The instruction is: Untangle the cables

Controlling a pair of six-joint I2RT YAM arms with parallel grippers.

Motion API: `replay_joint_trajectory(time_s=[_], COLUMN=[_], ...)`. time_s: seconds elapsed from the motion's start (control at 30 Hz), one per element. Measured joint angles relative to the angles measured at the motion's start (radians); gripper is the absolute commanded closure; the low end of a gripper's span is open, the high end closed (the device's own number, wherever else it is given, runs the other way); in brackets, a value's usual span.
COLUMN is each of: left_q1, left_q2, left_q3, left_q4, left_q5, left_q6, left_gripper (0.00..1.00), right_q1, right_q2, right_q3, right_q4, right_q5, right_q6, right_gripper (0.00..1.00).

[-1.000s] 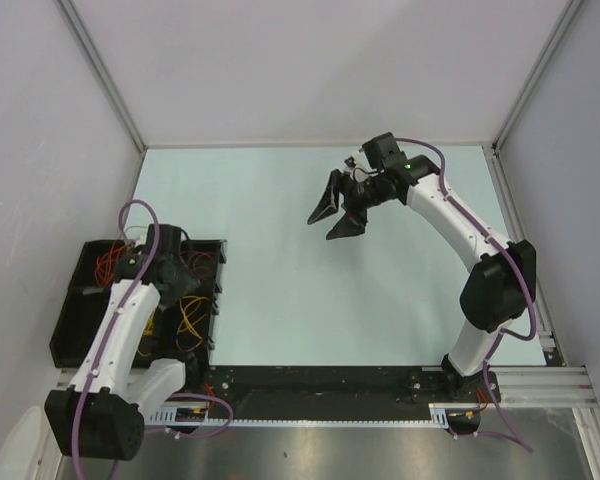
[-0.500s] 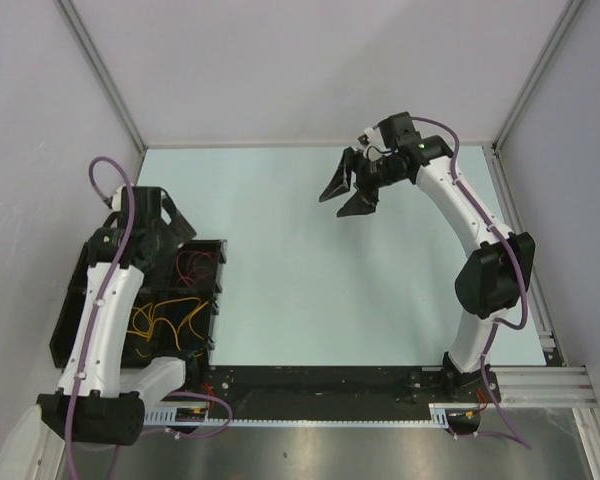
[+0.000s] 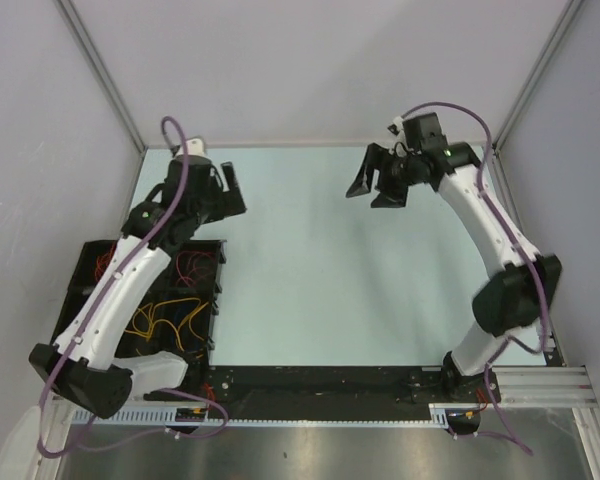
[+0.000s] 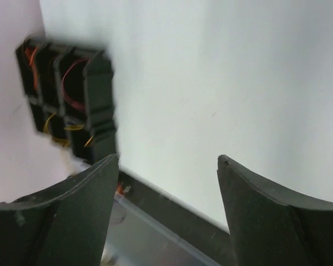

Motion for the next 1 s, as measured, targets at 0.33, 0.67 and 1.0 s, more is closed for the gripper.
replay_joint_trajectory(time_s=[0.33, 0.67, 1.0], left_q1=[-0.18, -0.18, -0.18], left_q2=[-0.108, -0.111, -0.184], left_q3=[-0.183, -0.295, -0.321], left_q4=[0.396, 0.517, 0.534], left_q5=[-0.068, -0.032, 0.037], left_q6=[0.183, 0.217, 0.165], left_gripper=[0.03, 0.01, 0.0], right_q1=[0.0, -0.025, -0.253], right_q2=[-0.819, -0.833, -0.896], right_q3=[-0.694, -0.907, -1.362], right_q4=[0.512, 0.608, 1.02], right_q5=[0.548, 0.715, 0.728], right_q6=[-0.036, -0.202, -0.357], right_gripper=[0.0, 0.0, 0.0])
